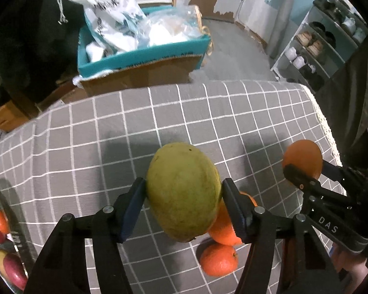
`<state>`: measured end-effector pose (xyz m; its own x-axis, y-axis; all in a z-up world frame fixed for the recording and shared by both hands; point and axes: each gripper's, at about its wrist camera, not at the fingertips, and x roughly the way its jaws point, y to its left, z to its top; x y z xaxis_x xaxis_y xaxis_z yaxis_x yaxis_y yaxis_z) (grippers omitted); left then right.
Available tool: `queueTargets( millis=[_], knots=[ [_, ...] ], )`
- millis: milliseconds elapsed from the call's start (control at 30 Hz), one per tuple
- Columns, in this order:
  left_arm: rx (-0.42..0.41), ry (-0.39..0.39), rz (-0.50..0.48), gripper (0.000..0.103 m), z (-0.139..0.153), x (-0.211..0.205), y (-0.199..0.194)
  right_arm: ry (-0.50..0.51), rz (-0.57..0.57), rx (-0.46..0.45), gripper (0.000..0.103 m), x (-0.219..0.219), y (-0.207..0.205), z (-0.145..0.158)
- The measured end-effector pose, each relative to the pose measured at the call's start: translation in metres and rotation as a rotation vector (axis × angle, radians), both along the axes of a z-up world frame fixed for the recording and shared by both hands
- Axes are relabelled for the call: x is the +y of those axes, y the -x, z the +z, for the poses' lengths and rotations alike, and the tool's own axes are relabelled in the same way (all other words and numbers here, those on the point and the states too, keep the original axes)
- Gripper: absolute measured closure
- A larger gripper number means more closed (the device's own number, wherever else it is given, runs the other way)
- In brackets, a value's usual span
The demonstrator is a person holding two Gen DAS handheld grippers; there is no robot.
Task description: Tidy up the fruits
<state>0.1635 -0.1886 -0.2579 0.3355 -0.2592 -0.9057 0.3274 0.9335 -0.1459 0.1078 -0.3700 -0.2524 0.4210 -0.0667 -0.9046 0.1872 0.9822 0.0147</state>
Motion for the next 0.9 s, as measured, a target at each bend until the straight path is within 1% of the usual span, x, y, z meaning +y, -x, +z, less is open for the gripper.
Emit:
queueTargets(
  millis=[267, 467, 600, 900],
  knots=[
    [-0.074, 0.002, 0.019, 0.038, 0.031, 0.017, 0.014, 0.021, 0.035, -0.060, 0.039, 0.016, 0.010, 0.027],
    [-0.132, 0.015, 0.035, 0.038, 0.055, 0.031, 0.028, 0.037, 0.067, -0.123, 0.039, 0.030, 0.021, 0.055],
    [-0.179, 0.008, 0.039, 0.038, 0.071, 0.039, 0.037, 0.042, 0.087, -0.159, 0.039, 0.038, 0.028, 0.072],
    [-0.248, 0.018, 0.055, 0.038, 0.099, 0.058, 0.059, 0.051, 0.117, -0.237, 0.039, 0.051, 0.045, 0.107]
  ],
)
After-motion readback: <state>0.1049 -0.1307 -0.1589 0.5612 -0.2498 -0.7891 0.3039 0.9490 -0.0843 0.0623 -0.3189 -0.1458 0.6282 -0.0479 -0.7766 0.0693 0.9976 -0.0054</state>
